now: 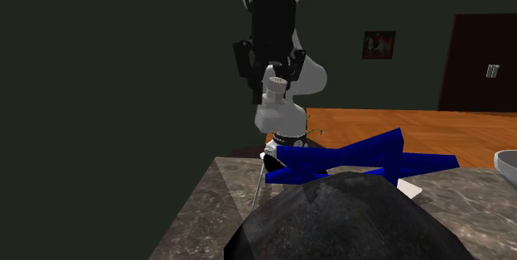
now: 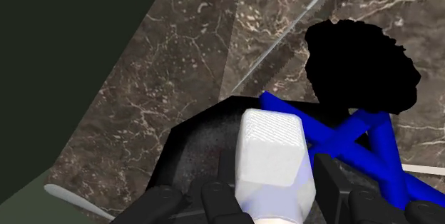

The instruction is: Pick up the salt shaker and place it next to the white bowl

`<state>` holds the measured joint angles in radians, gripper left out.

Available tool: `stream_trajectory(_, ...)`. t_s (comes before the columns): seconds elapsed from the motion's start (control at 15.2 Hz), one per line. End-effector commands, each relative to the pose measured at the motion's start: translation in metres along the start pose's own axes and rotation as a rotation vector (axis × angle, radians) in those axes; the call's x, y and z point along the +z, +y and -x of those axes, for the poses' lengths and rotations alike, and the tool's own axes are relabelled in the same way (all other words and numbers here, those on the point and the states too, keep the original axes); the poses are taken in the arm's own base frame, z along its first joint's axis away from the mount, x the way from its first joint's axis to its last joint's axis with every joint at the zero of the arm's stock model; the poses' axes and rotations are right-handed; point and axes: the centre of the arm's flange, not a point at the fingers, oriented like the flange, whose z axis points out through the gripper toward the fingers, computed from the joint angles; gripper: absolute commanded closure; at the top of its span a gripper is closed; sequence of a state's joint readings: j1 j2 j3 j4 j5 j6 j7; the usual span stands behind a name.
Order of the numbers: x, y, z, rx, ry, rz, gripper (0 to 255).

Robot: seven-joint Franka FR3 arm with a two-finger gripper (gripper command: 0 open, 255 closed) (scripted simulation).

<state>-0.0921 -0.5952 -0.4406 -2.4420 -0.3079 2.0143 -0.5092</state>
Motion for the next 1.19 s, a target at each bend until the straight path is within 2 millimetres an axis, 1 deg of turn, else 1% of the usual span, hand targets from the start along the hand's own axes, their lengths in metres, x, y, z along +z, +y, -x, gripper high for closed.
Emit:
stream_trajectory(0.0,-0.005,-0.024,-0.006,0.002,0.0,0.0,255)
stream_trajectory(1.12,-0.026,-0.243,-0.053,0.002,0.0,0.0,255)
